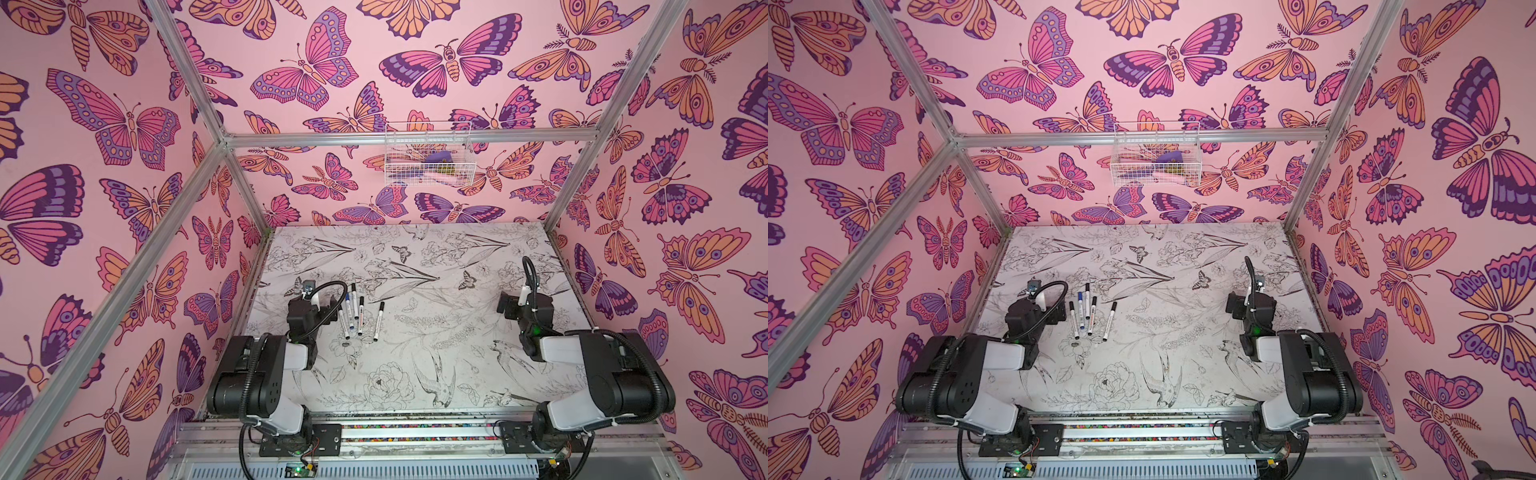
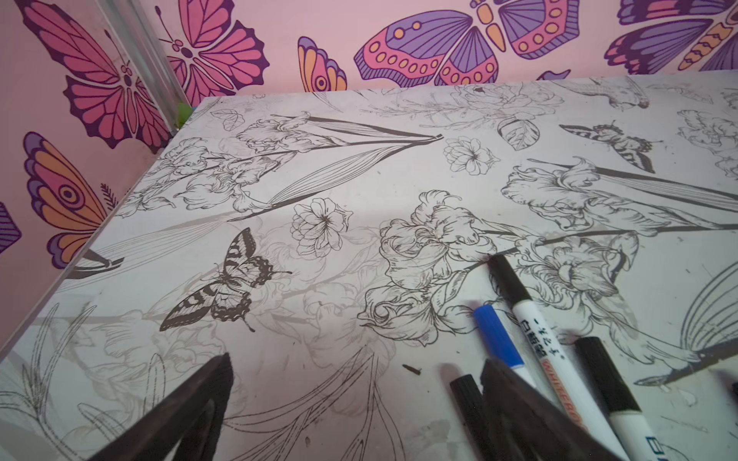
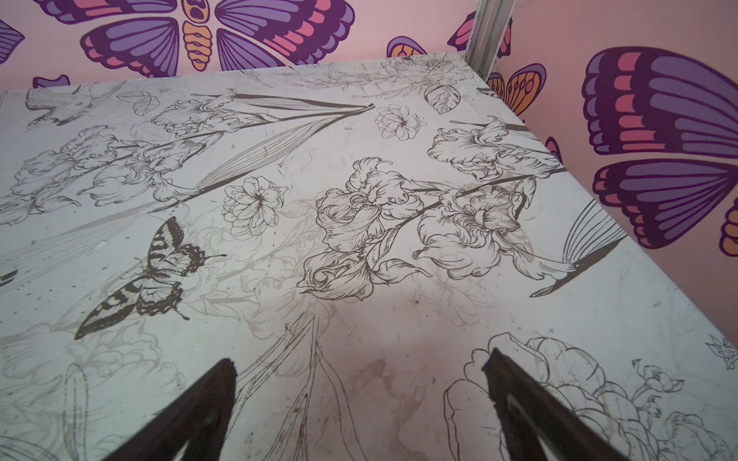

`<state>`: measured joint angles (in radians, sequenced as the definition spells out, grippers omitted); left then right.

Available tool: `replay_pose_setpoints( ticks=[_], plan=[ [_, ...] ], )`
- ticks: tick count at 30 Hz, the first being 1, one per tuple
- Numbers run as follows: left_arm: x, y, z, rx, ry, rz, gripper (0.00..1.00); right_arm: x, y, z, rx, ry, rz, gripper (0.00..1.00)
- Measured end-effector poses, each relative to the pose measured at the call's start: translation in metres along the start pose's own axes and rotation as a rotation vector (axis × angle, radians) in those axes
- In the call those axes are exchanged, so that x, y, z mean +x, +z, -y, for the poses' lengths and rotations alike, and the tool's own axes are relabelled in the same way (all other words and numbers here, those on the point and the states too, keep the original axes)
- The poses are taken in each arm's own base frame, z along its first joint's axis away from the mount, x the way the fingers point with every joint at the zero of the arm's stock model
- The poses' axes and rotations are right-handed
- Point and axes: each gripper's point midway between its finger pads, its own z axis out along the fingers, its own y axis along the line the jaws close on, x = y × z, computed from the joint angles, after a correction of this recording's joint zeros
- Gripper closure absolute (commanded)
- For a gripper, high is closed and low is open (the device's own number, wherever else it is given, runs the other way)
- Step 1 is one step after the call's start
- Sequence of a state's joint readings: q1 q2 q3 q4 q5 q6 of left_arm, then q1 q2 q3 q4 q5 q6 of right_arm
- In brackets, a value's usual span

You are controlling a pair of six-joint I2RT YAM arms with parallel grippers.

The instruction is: Insert the pens into the pen caps

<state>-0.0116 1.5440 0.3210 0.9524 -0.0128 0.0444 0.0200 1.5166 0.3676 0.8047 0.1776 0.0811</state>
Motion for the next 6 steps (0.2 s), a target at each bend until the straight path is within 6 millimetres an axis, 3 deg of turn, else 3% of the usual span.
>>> replay_pose_setpoints(
  ticks=[6],
  plan=[
    [-0.0074,0.0043,-0.0003,0.03,-0.008,0.008,0.01,0.0,0.0,0.0,0.0,0.0,0.0,0.01]
  ],
)
